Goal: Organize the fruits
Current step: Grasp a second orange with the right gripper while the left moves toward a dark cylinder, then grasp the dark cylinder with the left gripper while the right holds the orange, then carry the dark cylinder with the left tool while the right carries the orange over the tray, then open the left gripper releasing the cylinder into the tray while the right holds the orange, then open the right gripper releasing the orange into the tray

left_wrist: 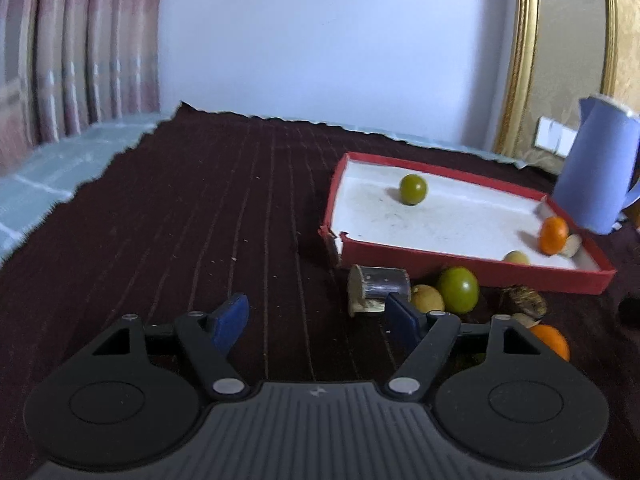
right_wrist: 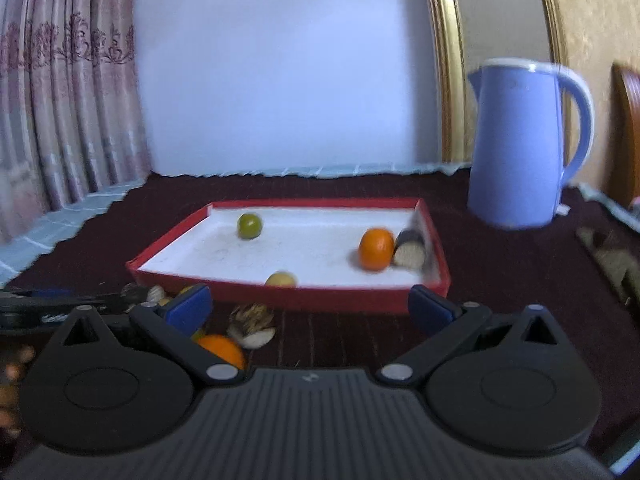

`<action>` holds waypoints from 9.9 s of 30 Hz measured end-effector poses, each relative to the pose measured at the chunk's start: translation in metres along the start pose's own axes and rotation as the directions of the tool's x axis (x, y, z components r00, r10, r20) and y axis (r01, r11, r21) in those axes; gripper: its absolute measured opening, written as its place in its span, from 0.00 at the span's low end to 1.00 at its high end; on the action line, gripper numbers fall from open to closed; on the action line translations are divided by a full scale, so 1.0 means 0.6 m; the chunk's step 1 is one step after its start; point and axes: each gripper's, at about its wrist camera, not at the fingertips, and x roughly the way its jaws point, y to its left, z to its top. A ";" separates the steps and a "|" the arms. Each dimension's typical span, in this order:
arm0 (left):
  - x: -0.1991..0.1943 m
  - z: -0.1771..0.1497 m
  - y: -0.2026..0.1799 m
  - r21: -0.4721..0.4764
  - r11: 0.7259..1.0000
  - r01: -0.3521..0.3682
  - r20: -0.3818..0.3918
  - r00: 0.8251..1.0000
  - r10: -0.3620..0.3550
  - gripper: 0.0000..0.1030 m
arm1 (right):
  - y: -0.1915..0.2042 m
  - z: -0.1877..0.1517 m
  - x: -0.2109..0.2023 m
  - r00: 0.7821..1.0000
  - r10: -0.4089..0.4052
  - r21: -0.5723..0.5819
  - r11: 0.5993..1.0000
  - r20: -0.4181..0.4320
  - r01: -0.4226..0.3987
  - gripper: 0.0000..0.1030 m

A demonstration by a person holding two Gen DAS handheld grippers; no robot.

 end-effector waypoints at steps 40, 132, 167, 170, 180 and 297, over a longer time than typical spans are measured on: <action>0.063 0.046 -0.054 0.050 0.998 -0.039 -0.075 0.996 0.043 0.76 | 0.040 -0.047 0.069 0.970 0.168 -0.120 0.974 -0.177 -0.191 0.38; 0.068 0.107 -0.205 0.234 0.969 -0.082 -0.030 0.995 0.091 0.33 | -0.005 0.071 0.065 0.999 0.038 -0.055 0.998 0.017 -0.037 0.38; 0.154 0.157 -0.225 0.257 0.959 -0.120 -0.090 0.985 0.147 0.33 | -0.043 0.130 0.140 0.999 -0.036 -0.042 0.998 0.034 0.037 0.38; 0.158 0.160 -0.226 0.249 0.961 -0.119 -0.088 0.985 0.145 0.33 | -0.043 0.132 0.144 0.999 -0.036 -0.042 0.998 0.034 0.037 0.38; 0.173 0.168 -0.239 0.246 0.962 -0.114 -0.081 0.987 0.138 0.33 | -0.047 0.148 0.178 0.999 -0.038 -0.016 0.999 0.034 0.039 0.38; 0.246 0.178 -0.218 0.248 0.957 -0.152 -0.043 0.985 0.168 0.46 | -0.038 0.134 0.306 0.996 -0.076 -0.134 0.988 -0.036 0.070 0.59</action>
